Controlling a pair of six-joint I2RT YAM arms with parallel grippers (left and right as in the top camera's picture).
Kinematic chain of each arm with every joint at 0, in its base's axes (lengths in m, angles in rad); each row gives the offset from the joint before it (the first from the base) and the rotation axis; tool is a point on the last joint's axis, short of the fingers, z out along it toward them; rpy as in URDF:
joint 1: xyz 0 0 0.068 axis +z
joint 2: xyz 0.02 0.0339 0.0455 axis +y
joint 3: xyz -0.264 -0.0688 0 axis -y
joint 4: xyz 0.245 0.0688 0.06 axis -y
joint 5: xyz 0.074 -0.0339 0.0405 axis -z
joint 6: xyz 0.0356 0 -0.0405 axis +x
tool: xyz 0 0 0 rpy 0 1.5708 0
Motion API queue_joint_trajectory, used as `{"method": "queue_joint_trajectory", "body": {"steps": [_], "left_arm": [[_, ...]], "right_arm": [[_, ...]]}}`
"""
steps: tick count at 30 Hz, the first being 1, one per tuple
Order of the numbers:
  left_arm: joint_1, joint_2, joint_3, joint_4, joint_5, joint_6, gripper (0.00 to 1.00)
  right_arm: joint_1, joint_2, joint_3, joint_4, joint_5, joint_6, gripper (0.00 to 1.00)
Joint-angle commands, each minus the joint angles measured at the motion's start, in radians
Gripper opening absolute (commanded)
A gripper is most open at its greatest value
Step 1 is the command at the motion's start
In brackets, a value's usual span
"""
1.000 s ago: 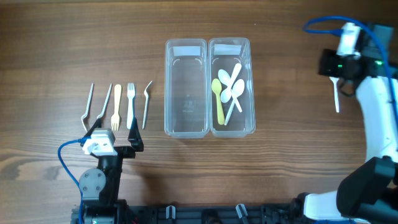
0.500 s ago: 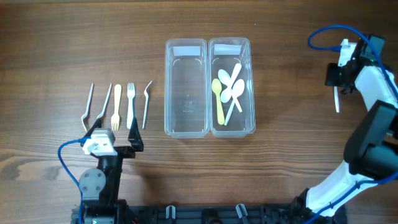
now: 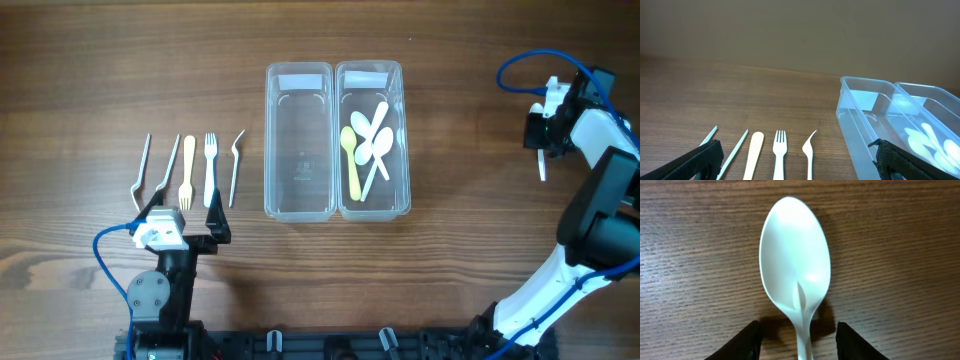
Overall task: Pack container
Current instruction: 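Grasp the last white spoon with the right gripper, then place the white spoon into the right container and withdraw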
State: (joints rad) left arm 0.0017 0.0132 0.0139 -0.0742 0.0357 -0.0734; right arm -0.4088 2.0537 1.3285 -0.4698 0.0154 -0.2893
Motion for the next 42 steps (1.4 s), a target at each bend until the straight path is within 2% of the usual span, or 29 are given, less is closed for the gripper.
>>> {"method": "queue_joint_trajectory", "body": {"steps": [1,2,9,14,19,22,26,31,36,37,38,39,40,42], "left_arm": [[-0.006,-0.005,-0.008,0.002,0.019,-0.014,1.0],[-0.006,-0.005,-0.008,0.002,0.019,-0.014,1.0],[-0.006,-0.004,-0.008,0.002,0.019,-0.014,1.0],[-0.006,-0.004,-0.008,0.002,0.019,-0.014,1.0],[-0.006,-0.004,-0.008,0.002,0.019,-0.014,1.0],[-0.006,-0.004,-0.008,0.002,0.019,-0.014,1.0],[-0.006,-0.004,-0.008,0.002,0.019,-0.014,1.0],[-0.006,-0.004,-0.008,0.002,0.019,-0.014,1.0],[-0.006,-0.004,-0.008,0.002,0.019,-0.014,1.0],[-0.006,-0.004,-0.008,0.002,0.019,-0.014,1.0],[-0.006,-0.004,-0.008,0.002,0.019,-0.014,1.0],[-0.006,-0.004,-0.008,0.002,0.019,-0.014,1.0],[-0.006,-0.004,-0.008,0.002,0.019,-0.014,1.0],[-0.006,-0.004,-0.008,0.002,0.019,-0.014,1.0]], "right_arm": [[-0.001,0.045,-0.006,0.008,-0.032,0.005,0.19],[-0.001,0.043,-0.005,0.014,-0.069,0.005,0.05],[0.006,-0.003,-0.005,0.01,-0.201,0.088,0.04],[0.056,-0.214,-0.005,0.011,-0.412,0.138,0.04],[0.218,-0.45,-0.005,-0.029,-0.567,0.249,0.04],[0.339,-0.508,-0.005,-0.045,-0.566,0.278,0.04],[0.515,-0.502,-0.006,-0.062,-0.545,0.351,0.04],[0.677,-0.422,-0.009,-0.096,-0.29,0.397,0.04],[0.77,-0.318,-0.009,-0.13,-0.271,0.397,0.04],[0.784,-0.307,-0.009,-0.13,-0.27,0.397,0.06],[0.8,-0.298,-0.009,-0.129,-0.27,0.398,0.2],[0.811,-0.297,-0.009,-0.129,-0.27,0.4,0.41],[0.818,-0.296,-0.009,-0.129,-0.27,0.405,0.56],[0.83,-0.297,-0.009,-0.13,-0.271,0.41,0.68]]}}
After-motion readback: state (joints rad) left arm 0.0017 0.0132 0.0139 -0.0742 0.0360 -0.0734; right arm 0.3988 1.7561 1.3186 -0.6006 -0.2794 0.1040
